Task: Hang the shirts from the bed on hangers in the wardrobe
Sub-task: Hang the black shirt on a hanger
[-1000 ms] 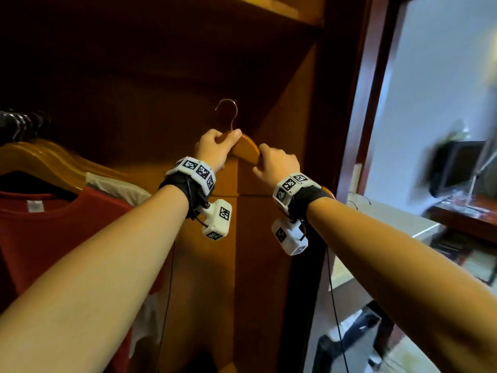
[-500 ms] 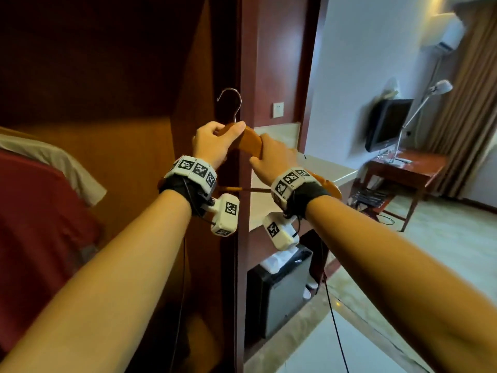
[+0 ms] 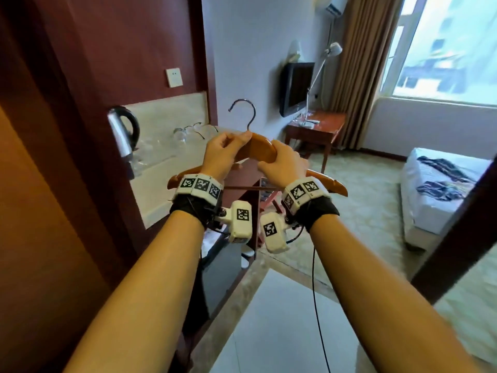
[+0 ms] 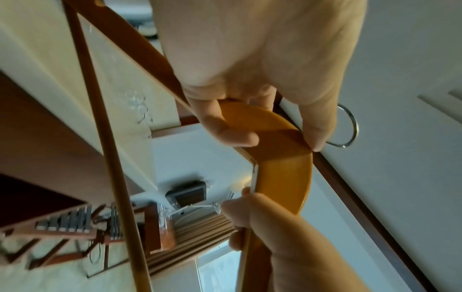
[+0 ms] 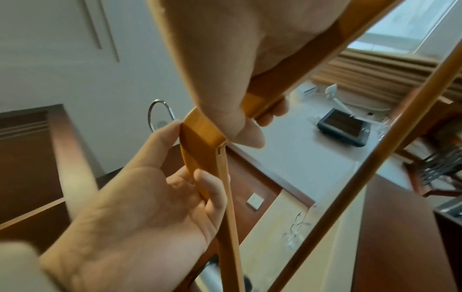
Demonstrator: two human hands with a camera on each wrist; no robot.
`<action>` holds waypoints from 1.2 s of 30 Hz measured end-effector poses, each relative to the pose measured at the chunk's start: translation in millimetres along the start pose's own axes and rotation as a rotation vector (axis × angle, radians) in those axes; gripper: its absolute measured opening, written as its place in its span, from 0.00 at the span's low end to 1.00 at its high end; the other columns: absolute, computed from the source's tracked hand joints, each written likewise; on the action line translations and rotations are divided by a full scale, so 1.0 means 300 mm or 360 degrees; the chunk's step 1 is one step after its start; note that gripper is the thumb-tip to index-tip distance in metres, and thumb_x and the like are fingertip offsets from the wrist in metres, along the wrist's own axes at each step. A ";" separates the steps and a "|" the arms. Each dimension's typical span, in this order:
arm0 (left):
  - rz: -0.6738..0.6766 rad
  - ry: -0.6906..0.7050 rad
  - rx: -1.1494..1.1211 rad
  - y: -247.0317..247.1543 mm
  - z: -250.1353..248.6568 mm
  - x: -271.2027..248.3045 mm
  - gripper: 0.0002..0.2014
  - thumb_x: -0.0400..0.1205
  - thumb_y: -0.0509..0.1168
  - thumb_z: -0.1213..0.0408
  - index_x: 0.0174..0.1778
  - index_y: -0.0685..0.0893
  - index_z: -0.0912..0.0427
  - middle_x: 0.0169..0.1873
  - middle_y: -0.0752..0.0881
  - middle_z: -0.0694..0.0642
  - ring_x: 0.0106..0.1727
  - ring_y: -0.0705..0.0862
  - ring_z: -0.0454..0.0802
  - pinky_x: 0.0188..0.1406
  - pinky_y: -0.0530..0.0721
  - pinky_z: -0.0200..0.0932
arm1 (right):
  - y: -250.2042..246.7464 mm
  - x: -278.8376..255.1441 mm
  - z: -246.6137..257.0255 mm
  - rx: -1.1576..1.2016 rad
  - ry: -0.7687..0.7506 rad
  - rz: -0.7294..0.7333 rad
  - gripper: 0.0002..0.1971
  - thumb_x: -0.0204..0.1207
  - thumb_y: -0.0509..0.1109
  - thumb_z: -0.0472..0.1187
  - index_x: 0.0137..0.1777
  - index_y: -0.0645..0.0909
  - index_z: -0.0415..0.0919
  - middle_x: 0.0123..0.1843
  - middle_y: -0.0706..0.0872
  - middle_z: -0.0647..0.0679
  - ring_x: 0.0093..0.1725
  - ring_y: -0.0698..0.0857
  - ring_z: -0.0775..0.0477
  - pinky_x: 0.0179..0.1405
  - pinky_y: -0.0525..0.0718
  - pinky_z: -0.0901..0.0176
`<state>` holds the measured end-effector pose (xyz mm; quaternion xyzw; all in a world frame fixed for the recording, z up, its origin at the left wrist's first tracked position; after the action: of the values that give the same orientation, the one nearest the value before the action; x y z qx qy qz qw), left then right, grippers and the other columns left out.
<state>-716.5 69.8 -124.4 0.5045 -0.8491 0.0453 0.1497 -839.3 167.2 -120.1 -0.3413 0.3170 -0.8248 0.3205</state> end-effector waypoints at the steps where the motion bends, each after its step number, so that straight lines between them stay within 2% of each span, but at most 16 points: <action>1: 0.0049 -0.0039 -0.0032 0.057 0.042 0.034 0.09 0.81 0.72 0.53 0.46 0.83 0.54 0.41 0.85 0.50 0.44 0.84 0.46 0.26 0.80 0.37 | -0.007 0.029 -0.064 -0.0014 0.0036 -0.0025 0.10 0.71 0.71 0.50 0.50 0.75 0.57 0.41 0.84 0.55 0.49 0.85 0.44 0.66 0.75 0.38; 5: 0.0235 -0.0151 -0.0164 0.278 0.201 0.182 0.06 0.82 0.70 0.55 0.45 0.83 0.52 0.44 0.85 0.54 0.46 0.83 0.50 0.26 0.78 0.36 | -0.024 0.156 -0.303 -0.0064 0.0160 -0.0121 0.11 0.72 0.71 0.50 0.38 0.71 0.54 0.33 0.80 0.58 0.43 0.83 0.48 0.64 0.74 0.41; 10: 0.0426 -0.0352 -0.0264 0.505 0.369 0.387 0.04 0.81 0.69 0.56 0.46 0.85 0.51 0.44 0.85 0.55 0.48 0.82 0.53 0.33 0.78 0.39 | -0.027 0.333 -0.535 -0.0047 0.0336 -0.0127 0.06 0.75 0.71 0.51 0.48 0.77 0.54 0.39 0.82 0.58 0.46 0.81 0.50 0.61 0.67 0.46; 12: 0.0518 -0.0380 -0.0296 0.584 0.419 0.458 0.04 0.82 0.67 0.58 0.48 0.86 0.53 0.47 0.85 0.56 0.51 0.83 0.52 0.35 0.82 0.40 | -0.040 0.390 -0.614 0.0008 0.0395 -0.0141 0.06 0.76 0.71 0.50 0.50 0.79 0.55 0.39 0.83 0.58 0.48 0.81 0.50 0.60 0.64 0.48; 14: 0.0579 -0.0393 -0.0287 0.650 0.467 0.523 0.06 0.83 0.67 0.57 0.51 0.87 0.53 0.50 0.85 0.56 0.54 0.84 0.51 0.42 0.87 0.43 | -0.059 0.436 -0.686 0.0019 0.0464 -0.0187 0.05 0.76 0.72 0.49 0.50 0.80 0.55 0.39 0.83 0.58 0.49 0.81 0.49 0.59 0.62 0.50; 16: 0.0602 -0.0404 -0.0184 0.702 0.524 0.588 0.09 0.83 0.66 0.54 0.54 0.87 0.52 0.53 0.87 0.55 0.56 0.85 0.51 0.50 0.89 0.46 | -0.082 0.472 -0.761 0.0013 0.0563 -0.0259 0.04 0.75 0.72 0.49 0.46 0.80 0.55 0.37 0.81 0.58 0.49 0.80 0.48 0.62 0.63 0.49; 19: 0.0673 -0.0385 0.0011 0.789 0.599 0.675 0.13 0.84 0.64 0.47 0.56 0.86 0.50 0.56 0.89 0.55 0.60 0.85 0.52 0.59 0.85 0.49 | -0.117 0.532 -0.868 0.0057 0.0649 -0.0392 0.07 0.74 0.73 0.48 0.39 0.76 0.55 0.33 0.78 0.58 0.46 0.80 0.48 0.67 0.66 0.45; 22: 0.0774 -0.0366 0.0029 0.902 0.672 0.751 0.16 0.82 0.66 0.42 0.55 0.86 0.49 0.57 0.89 0.55 0.61 0.85 0.53 0.63 0.82 0.51 | -0.119 0.602 -0.982 0.0007 0.0705 -0.0474 0.04 0.75 0.72 0.49 0.46 0.79 0.56 0.37 0.79 0.60 0.50 0.79 0.49 0.73 0.61 0.43; 24: 0.0815 -0.0343 0.0045 0.988 0.724 0.799 0.19 0.78 0.68 0.39 0.54 0.86 0.49 0.55 0.89 0.54 0.61 0.85 0.53 0.63 0.81 0.52 | -0.112 0.645 -1.071 -0.0059 0.0779 -0.0560 0.07 0.75 0.70 0.51 0.52 0.79 0.57 0.43 0.82 0.59 0.57 0.79 0.48 0.78 0.54 0.38; 27: 0.0858 -0.0298 0.0079 1.133 0.807 0.882 0.28 0.70 0.71 0.33 0.53 0.85 0.52 0.50 0.89 0.53 0.54 0.86 0.51 0.62 0.82 0.52 | -0.104 0.725 -1.225 -0.0109 0.0881 -0.0655 0.09 0.75 0.69 0.52 0.54 0.79 0.57 0.48 0.83 0.57 0.65 0.78 0.47 0.80 0.48 0.31; 30: 0.0898 -0.0290 0.0086 1.287 0.887 0.997 0.32 0.64 0.71 0.31 0.51 0.84 0.54 0.42 0.86 0.49 0.44 0.83 0.45 0.49 0.79 0.45 | -0.104 0.856 -1.389 -0.0046 0.0862 -0.0638 0.07 0.74 0.69 0.51 0.51 0.79 0.56 0.46 0.83 0.56 0.64 0.78 0.46 0.80 0.47 0.32; 33: 0.0947 -0.0266 0.0108 1.461 0.944 1.145 0.32 0.65 0.71 0.31 0.51 0.82 0.55 0.42 0.84 0.49 0.42 0.81 0.44 0.45 0.77 0.41 | -0.139 1.029 -1.552 -0.0011 0.0809 -0.0665 0.07 0.73 0.71 0.52 0.49 0.81 0.55 0.44 0.85 0.56 0.61 0.81 0.45 0.79 0.52 0.34; 36: 0.0965 -0.0288 0.0090 1.628 0.977 1.305 0.24 0.75 0.72 0.40 0.56 0.83 0.55 0.47 0.85 0.53 0.45 0.82 0.42 0.44 0.75 0.36 | -0.175 1.218 -1.692 0.0044 0.0801 -0.0661 0.06 0.71 0.71 0.53 0.44 0.79 0.56 0.42 0.85 0.57 0.59 0.82 0.45 0.76 0.57 0.32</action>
<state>-1377.5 -89.4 -249.4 0.2342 -0.9691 0.0664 0.0393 -1449.7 80.6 -237.1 -0.1797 0.2987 -0.9353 0.0615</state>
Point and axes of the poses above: each hand's wrist, its own x-axis towards the middle knuckle, its own y-axis out of the palm, z = x × y, the point moved 8 cm from there along x, towards the middle knuckle
